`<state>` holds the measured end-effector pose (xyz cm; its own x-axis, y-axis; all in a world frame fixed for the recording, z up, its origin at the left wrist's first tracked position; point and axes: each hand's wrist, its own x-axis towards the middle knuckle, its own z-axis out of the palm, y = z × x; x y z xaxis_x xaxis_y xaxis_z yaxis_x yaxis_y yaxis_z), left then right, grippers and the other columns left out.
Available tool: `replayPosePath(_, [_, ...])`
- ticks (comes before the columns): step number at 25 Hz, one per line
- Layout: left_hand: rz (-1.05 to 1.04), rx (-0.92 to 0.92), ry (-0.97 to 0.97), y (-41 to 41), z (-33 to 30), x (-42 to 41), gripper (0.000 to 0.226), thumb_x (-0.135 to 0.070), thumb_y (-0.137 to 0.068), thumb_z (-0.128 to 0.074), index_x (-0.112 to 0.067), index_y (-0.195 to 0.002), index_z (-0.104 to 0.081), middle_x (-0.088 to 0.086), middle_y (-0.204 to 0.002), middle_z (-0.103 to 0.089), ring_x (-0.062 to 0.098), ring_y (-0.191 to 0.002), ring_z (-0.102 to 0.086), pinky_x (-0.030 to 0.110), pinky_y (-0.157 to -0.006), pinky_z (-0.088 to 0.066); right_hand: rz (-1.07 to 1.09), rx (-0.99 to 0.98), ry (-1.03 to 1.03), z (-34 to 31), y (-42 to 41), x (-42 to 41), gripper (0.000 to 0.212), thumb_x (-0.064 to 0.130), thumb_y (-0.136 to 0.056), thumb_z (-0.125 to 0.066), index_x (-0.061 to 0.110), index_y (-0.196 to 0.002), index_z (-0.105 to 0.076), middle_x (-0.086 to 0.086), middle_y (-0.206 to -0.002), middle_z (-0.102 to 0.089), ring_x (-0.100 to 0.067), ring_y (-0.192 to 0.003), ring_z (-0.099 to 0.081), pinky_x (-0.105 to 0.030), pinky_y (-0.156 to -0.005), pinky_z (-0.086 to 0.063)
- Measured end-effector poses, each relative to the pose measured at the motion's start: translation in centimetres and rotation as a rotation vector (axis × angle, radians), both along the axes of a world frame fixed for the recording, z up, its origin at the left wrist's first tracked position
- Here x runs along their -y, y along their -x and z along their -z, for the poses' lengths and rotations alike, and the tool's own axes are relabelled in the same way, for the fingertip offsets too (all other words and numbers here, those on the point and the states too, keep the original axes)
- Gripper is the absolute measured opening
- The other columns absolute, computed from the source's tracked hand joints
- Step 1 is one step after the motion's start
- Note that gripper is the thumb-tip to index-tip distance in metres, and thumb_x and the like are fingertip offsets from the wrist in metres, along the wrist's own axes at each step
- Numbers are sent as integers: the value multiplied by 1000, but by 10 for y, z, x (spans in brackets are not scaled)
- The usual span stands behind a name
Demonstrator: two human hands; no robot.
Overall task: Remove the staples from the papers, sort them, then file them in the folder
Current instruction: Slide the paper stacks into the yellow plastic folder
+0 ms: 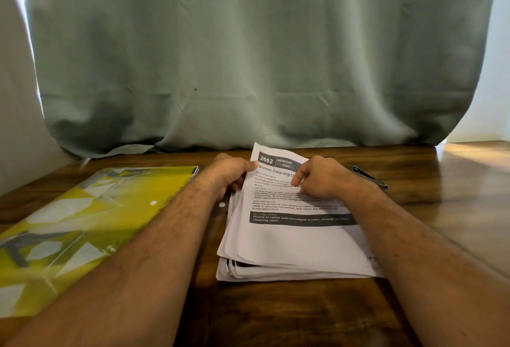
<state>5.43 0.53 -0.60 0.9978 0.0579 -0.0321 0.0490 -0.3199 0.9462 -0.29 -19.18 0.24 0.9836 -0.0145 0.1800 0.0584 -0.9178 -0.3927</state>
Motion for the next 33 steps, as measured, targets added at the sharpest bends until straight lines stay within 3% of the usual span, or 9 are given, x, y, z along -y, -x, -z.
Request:
replayPosePath(4, [11, 133, 22, 14, -3, 8, 12, -21, -93, -69, -13, -98, -76, 3, -89, -79, 20, -84, -75, 40, -86, -59, -2, -2, -20, -1, 1, 0, 18, 23, -91, -65, 22, -106, -74, 0, -109, -64, -16, -94, -59, -29, -83, -52])
replayPosePath(9, [54, 217, -63, 19, 1, 14, 8, -19, -96, -63, -18, -102, -69, 1, -98, -77, 20, -90, -74, 43, -89, -59, 13, 25, -58, -3, 3, 0, 12, 21, -88, -68, 26, -97, -74, 4, -105, -64, -14, -94, -60, -32, -88, -55])
replayPosePath(13, [60, 263, -110, 21, -1, 16, 13, -9, -95, -60, -20, -100, -66, -1, -99, -75, 19, -88, -72, 39, -83, -60, 17, 91, -111, -6, -1, 4, 18, 20, -84, -72, 34, -95, -66, 4, -111, -64, -12, -92, -59, -24, -80, -48])
replayPosePath(17, [-28, 207, 249, 26, -18, 7, 17, -2, -98, -56, -14, -95, -66, 6, -97, -75, 23, -79, -72, 33, -66, -60, 172, 396, -104, -20, 8, 11, 51, 33, -86, -71, 31, -133, -53, -7, -136, -46, -30, -119, -48, -39, -100, -41])
replayPosePath(19, [-82, 191, 290, 23, -24, -5, 15, -4, -100, -55, -9, -107, -66, 10, -101, -73, 27, -84, -72, 36, -68, -61, 236, 429, -285, -28, 20, 14, 64, 40, -88, -70, 26, -143, -41, -8, -137, -43, -31, -116, -51, -42, -99, -43])
replayPosePath(22, [-172, 161, 157, 27, -34, -23, 28, -11, -104, -50, 1, -126, -61, 19, -125, -66, 35, -107, -66, 39, -92, -55, 123, 140, -781, -30, 32, 14, 54, 47, -91, -66, 13, -131, -56, -1, -115, -69, -23, -84, -70, -33, -76, -55])
replayPosePath(25, [-242, 168, 195, 48, -41, -32, 35, -10, -105, -43, 6, -134, -55, 21, -135, -59, 29, -106, -59, 22, -76, -42, -92, -188, -1090, -29, 38, 4, 33, 32, -95, -64, 5, -112, -68, -11, -96, -77, -31, -83, -75, -41, -75, -59])
replayPosePath(29, [-106, 66, 575, 74, -42, -45, 33, -4, -98, -37, 4, -118, -62, 19, -107, -70, 32, -88, -67, 35, -71, -59, -118, -211, -1044, -22, 32, -2, 22, 17, -96, -61, 6, -114, -66, -11, -95, -77, -33, -86, -74, -47, -82, -58])
replayPosePath(33, [-173, 131, 330, 76, -36, -92, 31, -13, -100, -35, -8, -108, -65, 14, -106, -68, 28, -89, -68, 37, -74, -59, -116, -131, -929, -19, 26, -4, 21, 12, -94, -65, 15, -114, -68, -1, -92, -77, -21, -77, -75, -29, -65, -55])
